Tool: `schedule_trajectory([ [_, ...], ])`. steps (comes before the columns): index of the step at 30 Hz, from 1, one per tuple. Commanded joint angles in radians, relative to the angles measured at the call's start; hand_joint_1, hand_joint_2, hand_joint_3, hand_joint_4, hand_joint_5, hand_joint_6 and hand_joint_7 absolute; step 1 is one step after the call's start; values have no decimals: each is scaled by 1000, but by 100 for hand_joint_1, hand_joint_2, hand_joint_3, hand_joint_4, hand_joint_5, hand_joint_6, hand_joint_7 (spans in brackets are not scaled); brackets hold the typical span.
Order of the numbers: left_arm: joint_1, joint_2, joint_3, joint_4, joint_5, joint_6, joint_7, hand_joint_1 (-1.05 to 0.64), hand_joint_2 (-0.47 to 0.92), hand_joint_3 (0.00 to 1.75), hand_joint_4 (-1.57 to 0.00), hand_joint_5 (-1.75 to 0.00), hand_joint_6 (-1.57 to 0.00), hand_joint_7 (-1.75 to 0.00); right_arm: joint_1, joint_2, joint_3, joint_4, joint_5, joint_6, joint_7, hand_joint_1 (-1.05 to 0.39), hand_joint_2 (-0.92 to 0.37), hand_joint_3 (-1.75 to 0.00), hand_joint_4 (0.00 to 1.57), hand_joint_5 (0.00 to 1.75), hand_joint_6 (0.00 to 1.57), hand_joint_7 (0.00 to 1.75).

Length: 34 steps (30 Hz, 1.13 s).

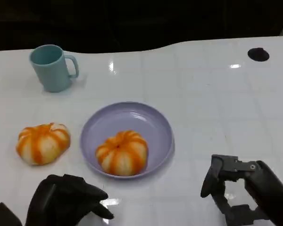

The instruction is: Grasp the bread from the table and place it into the plate.

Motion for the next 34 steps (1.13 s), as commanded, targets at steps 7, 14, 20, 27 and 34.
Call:
schedule_trajectory([
  [7, 27, 15, -1, -37, -2, 8, 0, -105, 78, 0, -157, -36, -157, -12, 6, 6, -7, 45, -28, -28, -21, -13, -46, -127, 82, 175, 73, 145],
  [14, 15, 18, 3, -20, -10, 14, -9, -105, 77, 0, -157, -35, -157, -12, 1, 12, -5, 56, -25, -19, -14, -13, -47, -127, 78, 175, 71, 146],
  [20, 9, 19, 4, -11, -13, 13, -14, -105, 77, 0, -157, -36, -157, -13, -10, 12, -3, 77, -25, -42, -11, -12, -46, -128, 80, 175, 73, 146],
  [27, 6, 20, 5, -2, -8, 0, -15, -105, 77, 0, -157, -36, -157, -13, -13, 15, -7, 82, -24, -38, -16, -12, -44, -129, 80, 174, 74, 144],
  [34, 11, 23, 2, -11, -1, 4, -7, -105, 78, 1, -157, -36, -157, -13, -14, 18, -7, 83, -22, -34, -14, -13, -43, -131, 81, 175, 74, 145],
])
